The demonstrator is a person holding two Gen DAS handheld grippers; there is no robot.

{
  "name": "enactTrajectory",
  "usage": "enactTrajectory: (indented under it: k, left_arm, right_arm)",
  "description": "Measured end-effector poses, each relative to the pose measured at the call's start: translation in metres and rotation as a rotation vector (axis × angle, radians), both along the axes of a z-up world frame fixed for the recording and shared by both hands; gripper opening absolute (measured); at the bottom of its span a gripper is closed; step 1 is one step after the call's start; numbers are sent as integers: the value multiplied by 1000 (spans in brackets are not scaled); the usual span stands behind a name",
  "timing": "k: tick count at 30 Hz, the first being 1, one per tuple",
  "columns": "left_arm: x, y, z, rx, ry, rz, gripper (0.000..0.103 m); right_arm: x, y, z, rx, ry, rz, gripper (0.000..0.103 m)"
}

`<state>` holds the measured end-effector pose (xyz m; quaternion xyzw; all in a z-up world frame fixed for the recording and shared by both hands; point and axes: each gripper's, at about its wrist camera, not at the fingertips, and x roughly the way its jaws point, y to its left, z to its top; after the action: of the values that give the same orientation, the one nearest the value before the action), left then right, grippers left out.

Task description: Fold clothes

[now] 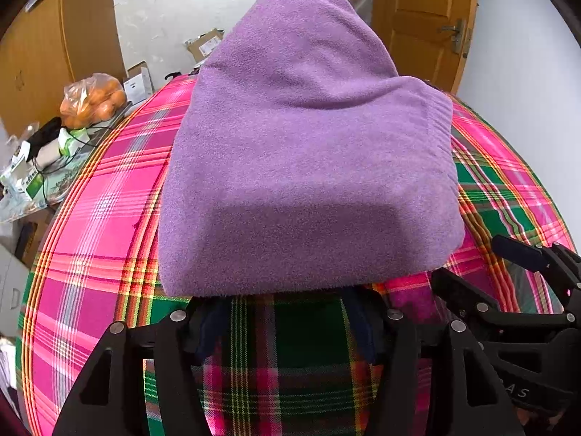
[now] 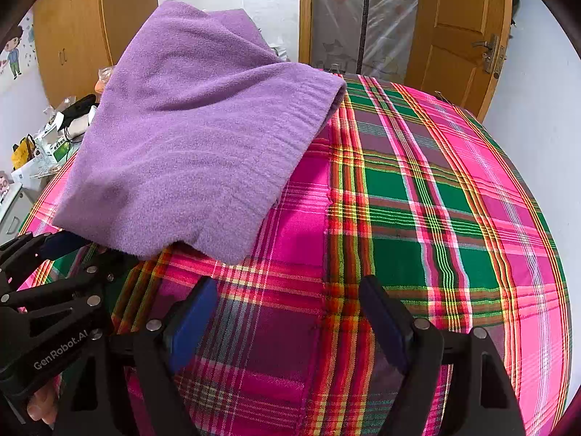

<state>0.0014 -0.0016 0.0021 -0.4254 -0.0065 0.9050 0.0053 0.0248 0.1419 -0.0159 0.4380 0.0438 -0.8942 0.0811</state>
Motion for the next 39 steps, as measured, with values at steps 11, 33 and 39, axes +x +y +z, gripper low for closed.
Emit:
enactTrajectory:
  k: [11,33,39]
  left_arm:
    - [6,6,0,-2,-2,8,64]
    - [8,1,2,57,-4,-33,63]
    - [21,2,19,40,79,-100,60]
  right_arm:
    - [3,2,1,-1,0,0,81]
    - [-8,20,7,-203,7,26,53]
    - [-23,48,19,-438,59,39,53]
